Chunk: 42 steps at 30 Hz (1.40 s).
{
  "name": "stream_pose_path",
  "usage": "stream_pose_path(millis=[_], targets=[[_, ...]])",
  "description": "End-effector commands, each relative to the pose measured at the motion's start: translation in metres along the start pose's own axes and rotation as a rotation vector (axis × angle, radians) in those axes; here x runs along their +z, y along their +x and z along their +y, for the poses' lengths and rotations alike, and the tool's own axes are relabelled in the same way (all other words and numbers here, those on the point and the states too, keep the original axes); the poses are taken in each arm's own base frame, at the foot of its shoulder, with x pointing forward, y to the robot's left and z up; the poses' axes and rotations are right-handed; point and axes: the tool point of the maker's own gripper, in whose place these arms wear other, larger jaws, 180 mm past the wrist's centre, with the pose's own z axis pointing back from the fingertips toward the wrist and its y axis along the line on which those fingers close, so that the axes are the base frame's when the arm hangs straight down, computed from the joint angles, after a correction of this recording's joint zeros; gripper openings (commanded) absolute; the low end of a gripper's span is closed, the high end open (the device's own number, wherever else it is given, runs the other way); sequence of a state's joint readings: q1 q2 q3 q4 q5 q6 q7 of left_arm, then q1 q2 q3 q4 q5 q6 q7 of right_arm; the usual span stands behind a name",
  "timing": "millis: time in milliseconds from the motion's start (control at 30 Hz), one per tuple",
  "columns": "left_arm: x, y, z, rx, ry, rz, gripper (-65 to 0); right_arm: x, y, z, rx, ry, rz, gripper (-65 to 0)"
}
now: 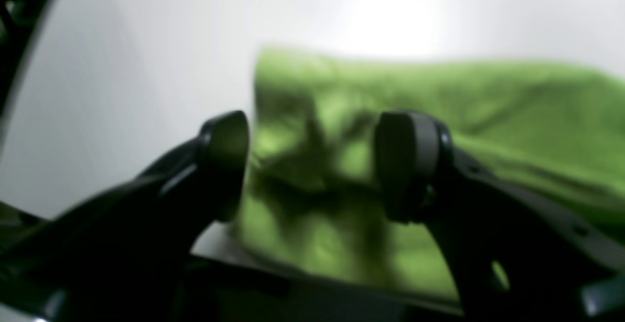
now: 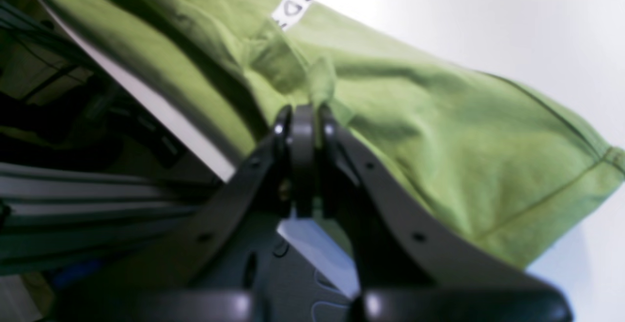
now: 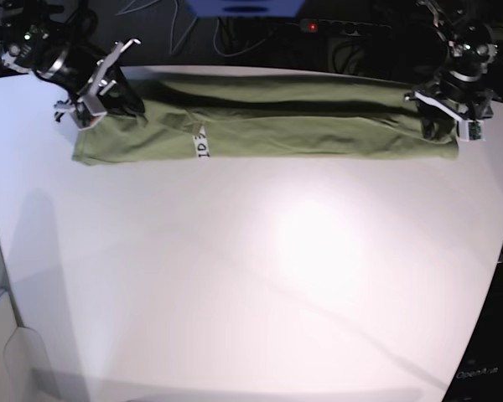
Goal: Fold the T-shirt properly
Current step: 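Hold the folded strip with both grippers and pull it toward the arms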
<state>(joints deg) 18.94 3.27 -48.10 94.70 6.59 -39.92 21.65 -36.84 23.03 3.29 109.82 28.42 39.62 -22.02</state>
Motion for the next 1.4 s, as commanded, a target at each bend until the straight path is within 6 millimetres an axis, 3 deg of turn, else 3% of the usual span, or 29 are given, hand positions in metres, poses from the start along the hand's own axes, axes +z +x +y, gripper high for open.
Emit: stream_pose_path(millis=[0,333,733,933,1200,1367], targets=[[0.002,0.010,0.002,-0.003,0.001,-0.042,-25.0,0.003,0.010,0.000,0.011,0.008,-0.037,-64.4],[0.014,-0.003,0.004,-0.018,0.004,-0.011,-25.1,0.002,0.014,-0.003,0.020,0.005,-0.047,-64.6],[0.011,0.005,0.009,-0.030,0.010,-0.027,-25.1,-0.002,0.017,-0.009,0.037,-0.004,-0.029,-64.4],[0.009,0.015,0.041,0.028,0.103,-0.056,-25.1,-0.005,0.020,-0.014,0.052,-0.013,-0.017,-64.6],[-0.002,-0.006,0.036,0.077,0.078,-0.010,-25.1,-0.006,0.024,-0.017,0.062,-0.018,-0.026,-64.6],[-0.007,-0.003,0.034,0.089,0.073,-0.018,-25.1,-0.007,0.018,-0.021,0.099,-0.040,0.011,-64.6]])
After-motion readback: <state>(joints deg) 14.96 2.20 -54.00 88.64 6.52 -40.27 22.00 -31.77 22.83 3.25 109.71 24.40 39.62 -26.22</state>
